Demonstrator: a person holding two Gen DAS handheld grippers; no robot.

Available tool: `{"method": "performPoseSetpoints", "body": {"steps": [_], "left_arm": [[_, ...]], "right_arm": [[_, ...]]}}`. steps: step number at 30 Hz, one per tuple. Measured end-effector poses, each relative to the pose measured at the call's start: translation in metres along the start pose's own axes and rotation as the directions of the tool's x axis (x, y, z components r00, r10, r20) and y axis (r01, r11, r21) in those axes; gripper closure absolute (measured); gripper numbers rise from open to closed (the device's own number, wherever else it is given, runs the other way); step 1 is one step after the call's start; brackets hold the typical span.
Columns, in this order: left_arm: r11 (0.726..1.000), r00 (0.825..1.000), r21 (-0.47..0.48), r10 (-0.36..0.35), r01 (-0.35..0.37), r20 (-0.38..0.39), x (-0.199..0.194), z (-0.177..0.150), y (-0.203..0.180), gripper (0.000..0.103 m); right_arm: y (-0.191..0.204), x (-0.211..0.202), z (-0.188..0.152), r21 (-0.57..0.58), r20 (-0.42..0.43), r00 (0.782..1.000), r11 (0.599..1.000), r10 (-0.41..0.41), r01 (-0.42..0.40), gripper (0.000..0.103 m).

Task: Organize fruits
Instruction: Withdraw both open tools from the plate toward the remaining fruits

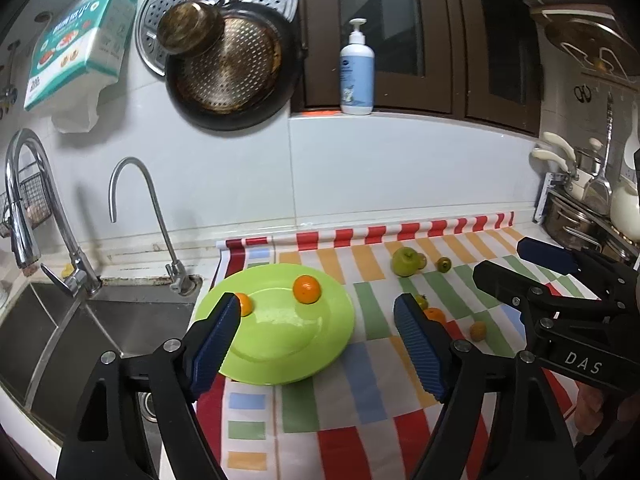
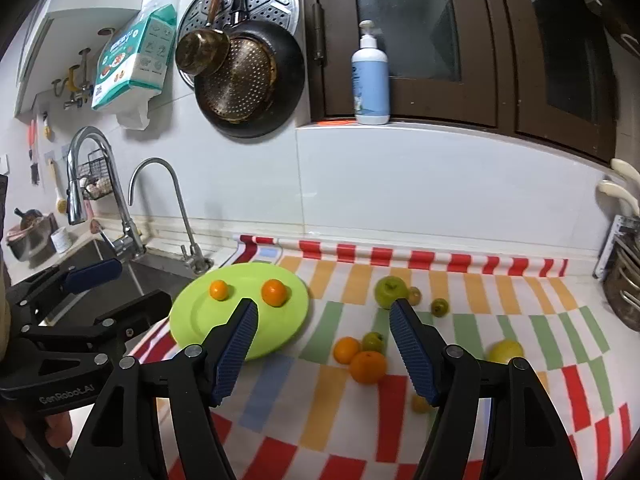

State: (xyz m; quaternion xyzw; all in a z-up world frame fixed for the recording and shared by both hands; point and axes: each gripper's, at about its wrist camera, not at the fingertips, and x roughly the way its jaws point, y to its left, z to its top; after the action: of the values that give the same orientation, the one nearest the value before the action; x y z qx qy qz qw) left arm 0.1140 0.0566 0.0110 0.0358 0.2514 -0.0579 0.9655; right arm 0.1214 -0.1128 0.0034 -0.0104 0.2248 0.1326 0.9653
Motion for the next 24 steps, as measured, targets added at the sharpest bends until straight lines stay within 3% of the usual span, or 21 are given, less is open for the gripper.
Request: {"method": "performPoseSetpoints", "body": {"steps": [13, 24], "left_arm": [[0.998, 0.999, 0.048, -0.044, 0.042, 0.028, -0.005, -0.009, -0.045, 0.016], [0.981, 0.990, 0.140, -0.138, 0.132, 0.034, 0.011, -0.020, -0.074, 0.016]], "right_arm": [[-0.041, -0.027, -0.016, 0.006, -0.017, 0.997, 0.997, -0.080, 0.080, 0.034], [-0.064, -0.024, -0.037, 0.005, -0.075, 0.990, 0.993, -0.116, 0.117, 0.034]]}}
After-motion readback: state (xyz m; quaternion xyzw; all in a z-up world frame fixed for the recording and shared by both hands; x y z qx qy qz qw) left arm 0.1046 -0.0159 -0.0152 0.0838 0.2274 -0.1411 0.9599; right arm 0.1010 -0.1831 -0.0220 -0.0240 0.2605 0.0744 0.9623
